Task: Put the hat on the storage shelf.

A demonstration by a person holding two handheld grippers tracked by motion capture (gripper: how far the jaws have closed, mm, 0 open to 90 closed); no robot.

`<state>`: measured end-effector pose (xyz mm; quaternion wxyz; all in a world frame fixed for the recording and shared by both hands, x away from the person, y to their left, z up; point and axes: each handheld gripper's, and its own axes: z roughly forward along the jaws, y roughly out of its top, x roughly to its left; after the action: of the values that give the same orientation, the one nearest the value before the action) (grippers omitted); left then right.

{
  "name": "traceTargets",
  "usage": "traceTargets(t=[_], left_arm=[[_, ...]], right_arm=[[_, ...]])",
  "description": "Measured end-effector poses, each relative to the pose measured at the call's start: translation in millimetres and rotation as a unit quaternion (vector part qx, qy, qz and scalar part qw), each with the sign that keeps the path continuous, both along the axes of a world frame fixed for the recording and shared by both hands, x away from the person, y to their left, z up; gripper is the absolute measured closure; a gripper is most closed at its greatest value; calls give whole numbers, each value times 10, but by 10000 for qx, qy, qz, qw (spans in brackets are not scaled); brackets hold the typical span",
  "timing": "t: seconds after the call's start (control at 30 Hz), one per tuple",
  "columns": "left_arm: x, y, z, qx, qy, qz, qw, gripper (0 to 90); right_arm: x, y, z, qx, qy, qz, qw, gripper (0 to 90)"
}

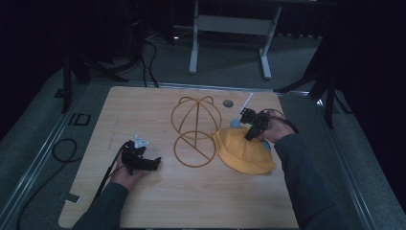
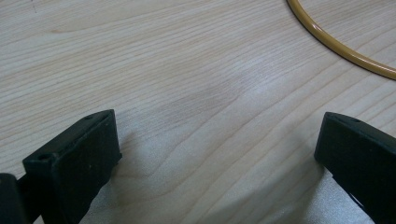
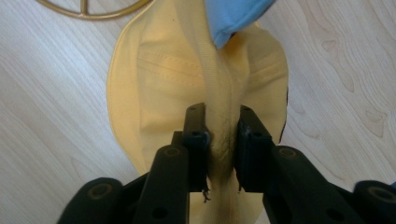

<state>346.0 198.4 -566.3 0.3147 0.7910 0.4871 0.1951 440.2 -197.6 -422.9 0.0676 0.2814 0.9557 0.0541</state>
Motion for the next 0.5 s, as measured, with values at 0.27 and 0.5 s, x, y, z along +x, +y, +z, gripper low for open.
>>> traceTargets(t=[0.27,0.5], left_arm=[[0,0,0,-2,-3,2,10000,1],[0,-1,-1,-4,-2,2,10000,1]], right_arm=[[-21,19,30,-101,-41,135,9999,816],[-67,-18,94,-52,-135,203,9997,821]])
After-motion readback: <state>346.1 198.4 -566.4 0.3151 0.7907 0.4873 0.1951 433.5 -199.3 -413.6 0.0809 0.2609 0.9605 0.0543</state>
